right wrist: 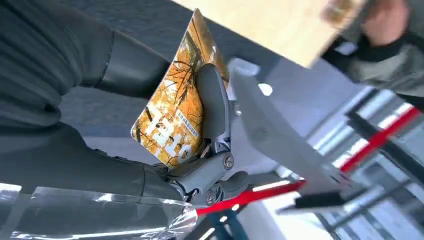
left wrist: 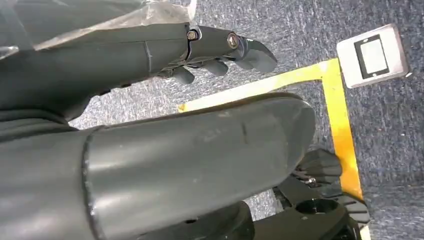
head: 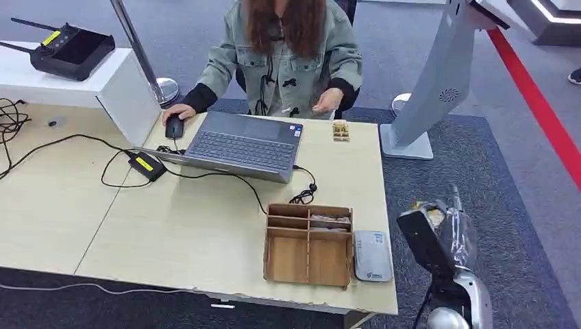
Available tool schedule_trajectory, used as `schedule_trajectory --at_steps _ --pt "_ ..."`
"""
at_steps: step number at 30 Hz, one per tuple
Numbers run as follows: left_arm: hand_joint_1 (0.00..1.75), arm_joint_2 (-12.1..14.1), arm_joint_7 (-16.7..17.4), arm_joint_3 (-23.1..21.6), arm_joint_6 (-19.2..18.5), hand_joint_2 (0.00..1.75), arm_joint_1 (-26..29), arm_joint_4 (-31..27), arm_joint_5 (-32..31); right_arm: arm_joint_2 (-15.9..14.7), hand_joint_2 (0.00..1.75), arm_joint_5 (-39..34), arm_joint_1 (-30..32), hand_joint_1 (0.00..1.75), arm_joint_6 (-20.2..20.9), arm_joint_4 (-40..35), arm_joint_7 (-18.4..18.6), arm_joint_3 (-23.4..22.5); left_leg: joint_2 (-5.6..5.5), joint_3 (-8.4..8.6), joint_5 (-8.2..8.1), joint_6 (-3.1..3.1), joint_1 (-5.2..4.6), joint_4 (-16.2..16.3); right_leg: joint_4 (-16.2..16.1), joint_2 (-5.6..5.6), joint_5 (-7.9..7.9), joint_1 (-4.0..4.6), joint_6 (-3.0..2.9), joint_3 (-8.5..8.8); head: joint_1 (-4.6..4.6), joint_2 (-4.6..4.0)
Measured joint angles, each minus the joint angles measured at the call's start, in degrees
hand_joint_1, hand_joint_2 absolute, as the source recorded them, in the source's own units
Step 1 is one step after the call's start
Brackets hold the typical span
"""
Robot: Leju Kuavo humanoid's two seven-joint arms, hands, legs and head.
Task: Pass the card to the sensor for recognition and then transmit it.
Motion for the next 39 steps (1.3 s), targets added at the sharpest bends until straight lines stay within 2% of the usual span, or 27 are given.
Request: schedule_trajectory --at_steps 4,9,13,16,23,29,37,38,39 --pt "0.00 -0.02 0.15 -0.04 -0.17 0.00 -0.01 0.00 -0.41 0.24 1.75 0.00 -4.42 1.75 2.45 -4.79 1.73 0.61 0.01 0.01 0.02 -0.02 0.00 0.00 0.01 0.00 0.02 0.00 0.00 0.00 -0.02 0.02" --pt "0.00 -0.07 0.15 -0.30 -0.22 0.00 0.02 0.00 -0.54 0.37 1.75 -0.30 -7.62 1.75 3.30 -8.63 2.77 1.90 -0.03 0.01 0.02 -0.01 0.00 0.00 0.01 -0.01 0.02 0.00 0.00 -0.01 0.00 0.00" --pt "0.00 -0.13 0.35 -1.40 -0.85 0.00 -0.03 0.00 -0.76 0.89 1.75 -4.50 -13.44 1.75 3.82 -9.07 4.89 3.76 0.04 -0.03 0.02 -0.02 0.01 0.00 0.03 0.08 0.03 0.00 -0.01 0.00 0.00 0.00" --pt "0.00 -0.33 0.57 -2.73 -1.18 0.00 -0.02 0.00 -0.79 1.84 1.75 -4.46 -20.04 1.75 3.23 -5.78 6.29 5.60 0.02 -0.02 0.08 -0.05 0.01 0.00 0.03 0.05 0.05 0.00 -0.02 -0.01 0.00 0.00" --pt "0.00 -0.68 0.66 -5.53 -1.75 0.00 0.04 0.00 -0.79 3.78 1.75 -4.96 -28.99 1.75 0.91 3.90 6.69 9.86 -0.06 0.00 0.11 -0.07 0.03 0.00 0.06 -0.03 0.07 0.01 -0.01 -0.02 0.00 0.00" --pt "0.00 -0.74 0.63 -7.30 -2.16 0.00 0.01 0.00 -0.79 5.75 1.75 -6.16 -32.36 1.75 -0.66 11.49 5.31 12.72 -0.09 -0.03 0.11 -0.07 0.03 0.00 0.06 -0.05 0.05 0.01 -0.01 -0.05 -0.02 0.00" --pt "0.00 -0.83 0.59 -8.33 -2.49 0.00 0.06 0.00 -0.79 7.63 1.75 -7.28 -33.31 1.75 -1.86 19.02 4.04 15.19 -0.12 -0.04 0.11 -0.07 0.03 0.00 0.05 -0.07 0.04 0.01 -0.01 -0.05 -0.02 0.00" --pt "0.00 -0.83 0.59 -8.46 -2.54 0.00 0.06 0.00 -0.79 7.80 1.75 -7.37 -33.30 1.61 -1.86 19.82 4.00 15.43 -0.12 -0.05 0.11 -0.07 0.03 0.00 0.05 -0.07 0.05 0.01 -0.01 -0.05 0.00 0.00" --pt "0.00 -0.83 0.59 -8.52 -2.56 0.00 0.05 0.00 -0.79 7.98 1.75 -7.52 -33.34 0.31 -1.93 20.55 3.78 15.58 -0.11 -0.05 0.11 -0.07 0.03 0.00 0.05 -0.07 0.05 0.01 -0.01 -0.05 -0.02 0.00"
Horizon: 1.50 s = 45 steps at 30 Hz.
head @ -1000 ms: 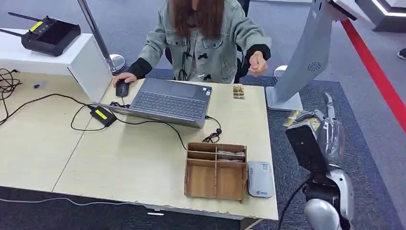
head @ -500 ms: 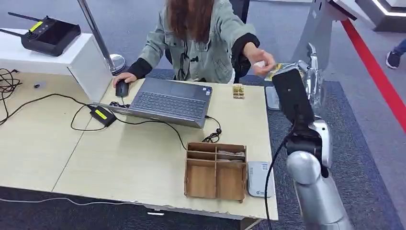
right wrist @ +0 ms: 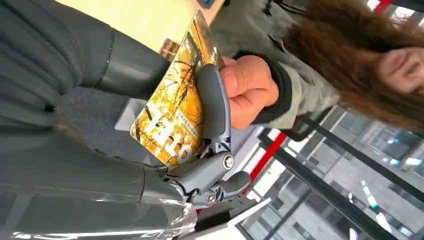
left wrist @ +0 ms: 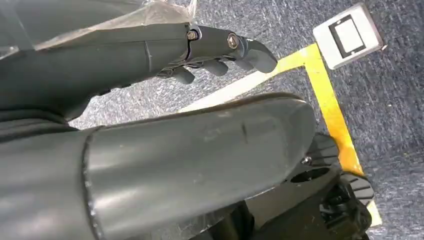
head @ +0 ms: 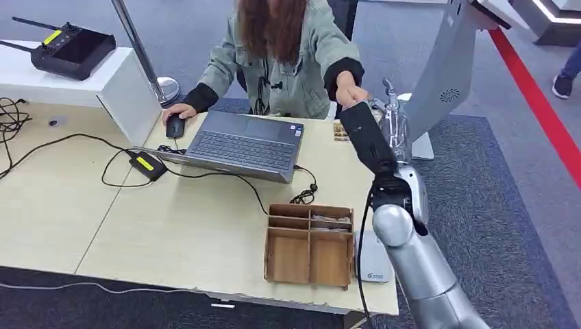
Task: Pass the card to the sensor for recognition and then transmit it.
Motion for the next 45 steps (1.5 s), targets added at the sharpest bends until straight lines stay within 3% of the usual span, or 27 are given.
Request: schedule_trajectory --at_steps 1,11,17,25,29,34,37,45 --pt "0.00 0.00 0.00 -0.02 0.00 0.00 0.00 0.00 0.00 0.13 1.75 -0.27 -0.07 0.00 -0.09 0.64 -0.27 0.11 0.00 0.00 0.00 0.00 0.00 0.00 0.00 0.00 0.00 0.00 0.00 0.00 0.00 0.02" --pt "0.00 0.00 -0.50 -0.07 1.03 0.00 0.19 0.00 0.17 0.81 1.75 -6.12 0.12 0.00 -0.11 1.25 -2.06 1.60 0.01 0.02 -0.01 0.00 0.00 0.00 -0.01 0.01 -0.02 0.00 0.01 -0.02 0.00 0.00" --pt "0.00 0.15 -0.66 0.11 1.64 0.00 0.36 0.00 1.01 -1.31 1.75 -6.91 3.58 0.00 4.05 -9.45 1.73 2.01 0.05 0.08 -0.01 0.00 -0.02 0.01 -0.03 0.02 -0.01 0.00 0.01 -0.02 0.02 0.00" --pt "0.00 0.31 -0.92 0.70 1.90 0.00 0.49 0.00 2.14 -6.14 1.75 -1.93 10.26 0.00 8.78 -26.98 3.91 2.14 0.09 0.07 -0.04 0.02 -0.03 0.01 -0.05 0.07 -0.02 -0.01 0.02 -0.02 0.00 0.00" --pt "0.00 0.39 -0.98 1.47 2.25 0.00 0.48 0.00 2.65 -8.57 1.75 2.43 14.46 0.00 13.58 -32.66 5.22 2.14 0.08 0.08 -0.05 0.02 -0.03 0.01 -0.06 0.07 -0.02 0.00 0.02 0.01 0.02 0.00" --pt "0.00 0.52 -1.46 1.70 2.08 0.00 0.38 0.00 2.71 -10.23 1.75 6.22 20.21 0.00 13.95 -33.55 3.35 2.62 0.08 0.04 -0.05 0.02 -0.02 0.00 -0.05 0.06 -0.02 -0.01 0.01 0.01 0.02 0.00" --pt "0.00 0.55 -1.79 1.95 1.84 0.00 0.28 0.00 2.49 -10.49 1.75 9.85 22.29 0.00 11.74 -32.44 2.03 3.71 0.05 0.04 -0.05 0.02 0.00 0.00 -0.05 0.05 -0.02 0.00 0.01 0.01 0.02 0.00" --pt "0.00 0.57 -2.03 2.12 1.68 0.00 0.20 0.00 1.92 -10.60 1.75 13.81 24.91 0.02 9.84 -27.54 1.99 6.08 0.06 0.04 -0.05 0.01 0.00 -0.01 -0.04 0.05 -0.03 0.01 0.01 0.01 0.02 0.00"
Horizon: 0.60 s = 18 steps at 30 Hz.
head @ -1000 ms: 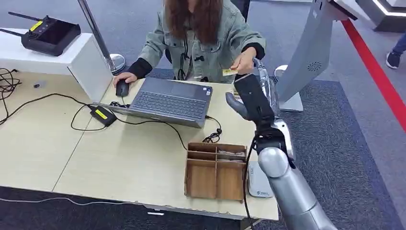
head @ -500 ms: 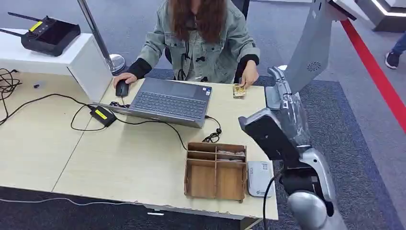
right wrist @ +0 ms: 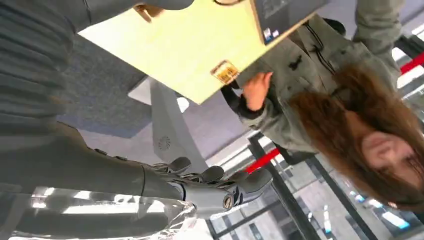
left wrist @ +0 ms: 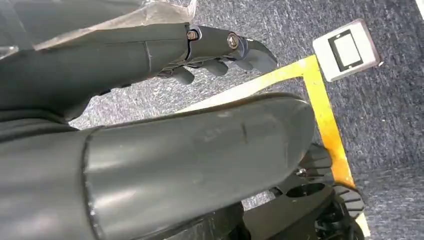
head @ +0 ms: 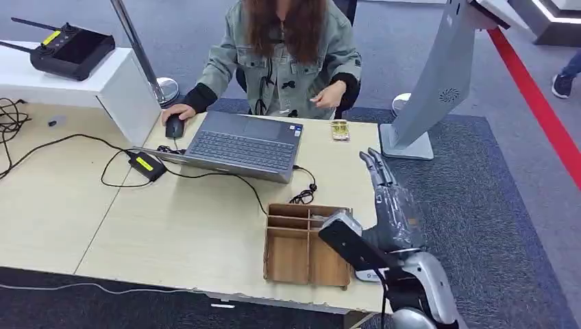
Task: Pass the card to the sensor for recognition and then transmit it.
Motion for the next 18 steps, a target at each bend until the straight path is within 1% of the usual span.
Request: schedule_trajectory --at_steps 8,12,13,18 --pt "0.00 0.00 -0.24 0.33 0.02 0.00 -0.01 0.00 -0.33 0.02 1.75 -0.70 0.50 0.17 -0.66 3.19 -0.39 0.15 0.01 -0.01 0.00 0.00 -0.01 0.00 0.00 0.00 0.00 -0.01 0.00 0.00 -0.02 0.00" --pt "0.00 0.00 -0.31 0.37 0.02 0.00 -0.01 0.00 -0.52 0.11 1.75 -0.92 0.60 0.21 -1.14 4.92 -1.01 0.22 0.01 -0.01 0.00 0.00 -0.01 0.00 -0.01 0.00 0.00 -0.01 0.00 0.00 -0.02 0.00" --pt "0.00 0.00 -0.33 0.37 0.02 0.00 -0.01 0.00 -0.59 0.13 1.75 -1.03 0.62 0.26 -1.25 5.42 -1.07 0.24 0.00 -0.01 0.00 0.00 -0.01 0.00 -0.01 0.00 0.00 -0.01 0.00 0.00 0.00 0.00" --pt "0.00 0.00 -0.33 0.42 0.02 0.00 -0.01 0.00 -0.83 0.57 1.75 -1.25 0.63 0.30 -1.88 7.17 -1.59 0.28 0.01 0.00 0.00 0.00 -0.01 0.00 0.00 0.00 0.00 -0.01 0.00 0.00 -0.02 0.00"
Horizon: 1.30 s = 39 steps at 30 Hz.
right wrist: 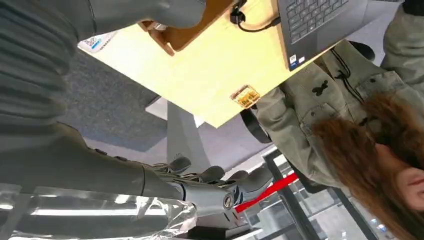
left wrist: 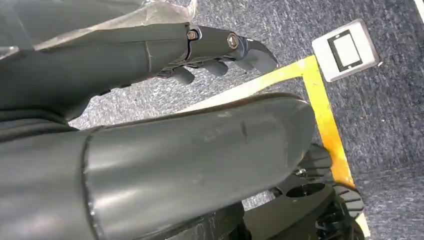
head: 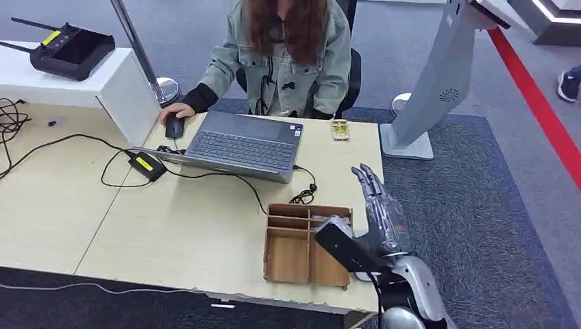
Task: Pass the card to the sensor for recognition and then transmit it.
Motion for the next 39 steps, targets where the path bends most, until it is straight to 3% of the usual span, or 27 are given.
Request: schedule_trajectory --at_steps 3,5,9,11,39 --pt "0.00 0.00 0.00 0.04 0.00 0.00 0.00 0.00 -0.04 0.37 1.75 -0.55 0.00 0.35 -0.44 1.27 -0.35 0.00 0.00 0.00 0.00 0.00 0.00 0.00 0.00 0.00 0.00 0.00 0.00 0.00 0.00 0.00" --pt "0.00 0.00 0.00 0.04 0.00 0.00 0.00 0.00 -0.07 0.63 1.75 -0.66 0.00 0.54 -0.74 1.99 -0.61 0.02 0.00 0.00 0.00 0.00 0.00 0.00 0.00 0.00 0.00 0.00 0.00 0.00 0.00 0.00" --pt "0.00 0.00 0.00 0.11 0.00 0.00 0.00 0.00 -0.07 1.16 1.75 -0.83 -0.02 0.56 -1.20 3.49 -0.85 0.02 0.00 0.00 0.00 0.00 0.00 0.00 0.00 0.00 0.00 0.00 0.00 0.00 0.00 0.00" --pt "0.00 0.00 0.00 0.11 0.00 0.00 0.00 0.00 -0.09 1.42 1.75 -0.90 -0.01 0.70 -1.44 4.18 -1.03 0.05 0.00 -0.01 0.00 0.00 0.00 0.00 0.00 0.00 0.00 0.00 0.00 0.00 0.00 0.00" --pt "0.00 0.00 -0.07 0.15 0.00 0.00 0.00 0.00 -0.15 3.61 1.75 -1.81 -0.06 0.73 -2.75 10.10 -1.77 0.31 0.00 0.00 0.00 0.00 0.00 0.00 0.00 0.00 0.00 0.00 0.00 0.00 0.00 0.00"
